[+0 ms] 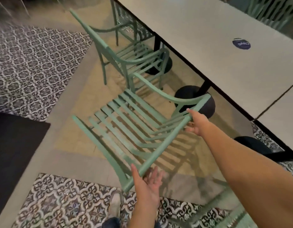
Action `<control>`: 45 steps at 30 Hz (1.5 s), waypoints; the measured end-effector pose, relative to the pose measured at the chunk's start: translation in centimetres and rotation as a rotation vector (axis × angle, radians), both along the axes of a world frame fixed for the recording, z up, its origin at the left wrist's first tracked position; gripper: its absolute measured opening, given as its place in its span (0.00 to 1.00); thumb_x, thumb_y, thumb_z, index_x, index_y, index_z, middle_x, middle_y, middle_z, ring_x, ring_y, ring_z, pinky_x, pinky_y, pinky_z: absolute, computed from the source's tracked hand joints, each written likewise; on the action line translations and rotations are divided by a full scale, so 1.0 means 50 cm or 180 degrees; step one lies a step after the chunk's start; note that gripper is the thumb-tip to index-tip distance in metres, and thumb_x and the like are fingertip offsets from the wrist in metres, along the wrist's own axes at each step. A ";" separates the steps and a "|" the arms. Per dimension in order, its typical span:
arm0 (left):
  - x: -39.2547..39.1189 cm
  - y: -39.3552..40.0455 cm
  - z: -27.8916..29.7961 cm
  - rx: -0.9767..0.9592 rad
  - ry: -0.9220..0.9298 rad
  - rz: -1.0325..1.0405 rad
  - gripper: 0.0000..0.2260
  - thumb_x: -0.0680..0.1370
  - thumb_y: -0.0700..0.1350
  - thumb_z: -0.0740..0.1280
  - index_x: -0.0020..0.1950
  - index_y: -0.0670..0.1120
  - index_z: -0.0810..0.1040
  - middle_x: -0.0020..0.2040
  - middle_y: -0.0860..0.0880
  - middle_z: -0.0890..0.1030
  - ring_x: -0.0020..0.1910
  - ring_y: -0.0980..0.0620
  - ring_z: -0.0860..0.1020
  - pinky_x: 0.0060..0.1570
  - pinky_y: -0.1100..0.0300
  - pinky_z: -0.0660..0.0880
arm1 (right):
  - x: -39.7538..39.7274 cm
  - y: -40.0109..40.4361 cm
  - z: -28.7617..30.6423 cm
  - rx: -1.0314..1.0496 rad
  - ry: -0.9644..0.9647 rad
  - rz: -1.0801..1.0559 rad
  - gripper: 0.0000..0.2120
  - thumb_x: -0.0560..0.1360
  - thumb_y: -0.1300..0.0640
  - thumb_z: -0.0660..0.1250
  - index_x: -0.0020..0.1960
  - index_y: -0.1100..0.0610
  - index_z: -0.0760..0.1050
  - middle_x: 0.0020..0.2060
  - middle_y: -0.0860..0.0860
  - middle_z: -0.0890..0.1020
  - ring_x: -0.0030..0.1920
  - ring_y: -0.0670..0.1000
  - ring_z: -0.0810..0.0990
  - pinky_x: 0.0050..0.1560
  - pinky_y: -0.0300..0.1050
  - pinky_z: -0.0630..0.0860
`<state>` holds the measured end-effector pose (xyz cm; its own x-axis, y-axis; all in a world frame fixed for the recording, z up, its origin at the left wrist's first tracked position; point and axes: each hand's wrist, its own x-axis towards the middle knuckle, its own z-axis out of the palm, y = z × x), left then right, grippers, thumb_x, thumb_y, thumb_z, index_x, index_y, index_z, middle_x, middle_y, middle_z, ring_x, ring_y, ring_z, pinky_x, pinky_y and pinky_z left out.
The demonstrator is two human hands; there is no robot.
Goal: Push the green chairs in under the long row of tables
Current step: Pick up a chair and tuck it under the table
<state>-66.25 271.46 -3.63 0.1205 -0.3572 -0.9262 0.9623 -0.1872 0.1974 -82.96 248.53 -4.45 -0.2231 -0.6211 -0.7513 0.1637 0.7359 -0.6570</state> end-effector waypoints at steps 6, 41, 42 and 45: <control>-0.016 -0.030 -0.027 0.0177 -0.0052 0.0617 0.26 0.76 0.54 0.69 0.71 0.47 0.68 0.64 0.37 0.71 0.57 0.39 0.78 0.47 0.41 0.80 | -0.037 -0.091 -0.051 0.0057 -0.0129 -0.0093 0.30 0.69 0.56 0.76 0.68 0.56 0.67 0.56 0.58 0.78 0.52 0.60 0.79 0.46 0.62 0.80; 0.182 0.069 -0.006 -0.0157 0.0060 -0.0155 0.05 0.78 0.39 0.65 0.52 0.39 0.72 0.60 0.35 0.75 0.59 0.36 0.76 0.44 0.42 0.81 | -0.019 0.194 -0.073 0.0139 -0.0150 -0.1527 0.28 0.67 0.72 0.64 0.65 0.59 0.67 0.57 0.60 0.75 0.50 0.63 0.78 0.51 0.64 0.78; 0.197 0.073 -0.006 -0.0212 0.0045 -0.0264 0.05 0.78 0.39 0.65 0.52 0.39 0.72 0.59 0.35 0.75 0.58 0.36 0.77 0.40 0.43 0.82 | -0.015 0.210 -0.075 0.0162 -0.0142 -0.1581 0.29 0.67 0.72 0.64 0.66 0.59 0.67 0.58 0.60 0.75 0.49 0.63 0.78 0.50 0.64 0.78; 0.242 0.079 -0.007 -0.0271 0.0047 -0.0533 0.04 0.79 0.39 0.64 0.49 0.39 0.72 0.57 0.35 0.76 0.57 0.36 0.77 0.33 0.44 0.81 | 0.007 0.258 -0.071 0.0230 -0.0123 -0.1815 0.30 0.68 0.72 0.64 0.68 0.59 0.65 0.58 0.59 0.74 0.50 0.62 0.77 0.51 0.62 0.78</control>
<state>-54.16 275.43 -4.01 0.0395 -0.4482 -0.8930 0.9220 -0.3282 0.2055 -82.59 261.41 -8.02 -0.4791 -0.3575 -0.8017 0.5708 0.5669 -0.5940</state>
